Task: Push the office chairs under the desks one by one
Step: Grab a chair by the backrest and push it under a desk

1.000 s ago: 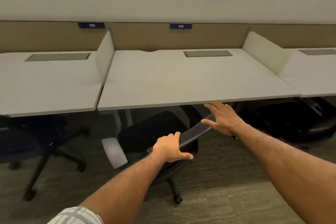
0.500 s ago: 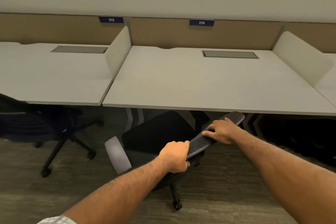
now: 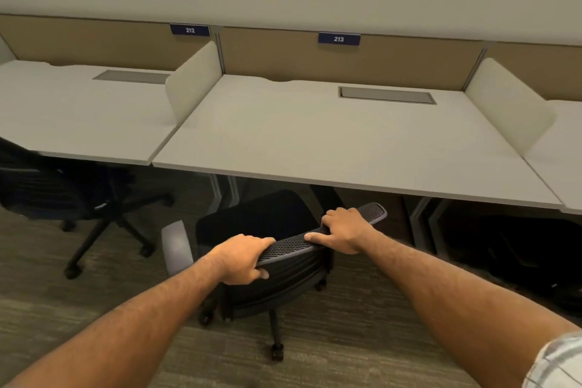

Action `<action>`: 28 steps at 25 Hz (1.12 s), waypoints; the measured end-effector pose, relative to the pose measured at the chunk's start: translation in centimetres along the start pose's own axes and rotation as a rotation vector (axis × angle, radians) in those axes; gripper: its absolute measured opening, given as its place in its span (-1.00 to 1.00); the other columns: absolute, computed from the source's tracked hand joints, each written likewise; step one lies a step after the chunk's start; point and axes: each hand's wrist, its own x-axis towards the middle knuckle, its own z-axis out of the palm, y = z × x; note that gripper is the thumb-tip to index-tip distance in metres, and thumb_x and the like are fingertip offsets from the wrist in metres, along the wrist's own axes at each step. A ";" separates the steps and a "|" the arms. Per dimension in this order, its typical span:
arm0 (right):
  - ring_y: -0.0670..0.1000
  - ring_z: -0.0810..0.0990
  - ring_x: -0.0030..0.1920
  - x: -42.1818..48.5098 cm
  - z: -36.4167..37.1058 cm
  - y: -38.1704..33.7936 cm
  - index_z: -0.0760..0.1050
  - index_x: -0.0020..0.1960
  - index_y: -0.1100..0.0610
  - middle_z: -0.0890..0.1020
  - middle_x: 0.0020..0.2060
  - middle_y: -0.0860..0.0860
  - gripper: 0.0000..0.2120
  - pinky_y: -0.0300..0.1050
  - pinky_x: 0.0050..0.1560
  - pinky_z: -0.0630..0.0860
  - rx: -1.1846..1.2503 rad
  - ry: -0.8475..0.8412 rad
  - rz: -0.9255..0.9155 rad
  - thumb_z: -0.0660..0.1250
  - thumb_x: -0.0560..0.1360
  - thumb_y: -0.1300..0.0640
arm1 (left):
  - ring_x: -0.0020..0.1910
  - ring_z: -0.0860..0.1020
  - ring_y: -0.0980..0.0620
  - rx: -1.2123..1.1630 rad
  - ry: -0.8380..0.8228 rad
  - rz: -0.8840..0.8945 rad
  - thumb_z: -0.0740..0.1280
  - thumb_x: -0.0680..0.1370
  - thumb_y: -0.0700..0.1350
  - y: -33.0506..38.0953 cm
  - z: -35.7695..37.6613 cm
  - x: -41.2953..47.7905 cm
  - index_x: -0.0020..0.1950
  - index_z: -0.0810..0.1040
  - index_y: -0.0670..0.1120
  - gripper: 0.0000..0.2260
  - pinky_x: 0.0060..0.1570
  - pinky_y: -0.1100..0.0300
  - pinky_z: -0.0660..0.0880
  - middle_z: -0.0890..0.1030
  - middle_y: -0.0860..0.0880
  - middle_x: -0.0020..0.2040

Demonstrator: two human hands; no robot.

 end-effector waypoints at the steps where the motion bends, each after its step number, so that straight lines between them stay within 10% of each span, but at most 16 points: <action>1: 0.01 0.45 -0.06 -0.5 0.3 0.3 0.54 -0.03 0.05 0.53 -0.09 -0.04 -0.18 0.07 0.05 0.38 0.008 0.010 -0.021 -0.11 0.42 -0.62 | 0.26 0.54 0.05 -0.005 -0.001 0.007 0.43 0.51 0.17 0.3 0.2 -0.3 0.52 0.30 0.04 -0.36 0.32 0.07 0.45 0.58 0.03 0.32; 5: 0.00 0.45 -0.04 -2.5 1.6 2.3 0.53 0.04 0.07 0.52 -0.06 -0.05 -0.15 0.01 0.08 0.37 0.009 0.036 -0.063 0.00 0.36 -0.68 | 0.34 0.48 0.06 0.022 -0.021 0.003 0.22 0.35 0.50 1.7 0.4 -0.3 0.59 0.22 0.01 -0.07 0.36 0.13 0.39 0.52 0.03 0.41; 28: -0.04 0.57 -0.01 -4.7 1.0 17.6 0.53 0.25 -0.01 0.61 -0.02 -0.12 -0.05 0.05 0.06 0.52 0.085 0.039 0.194 -0.11 0.32 -0.71 | -0.03 0.57 0.16 0.059 0.152 -0.072 -0.06 0.02 0.78 2.0 -4.9 13.9 0.24 0.57 0.24 0.02 -0.02 0.12 0.54 0.62 0.23 -0.03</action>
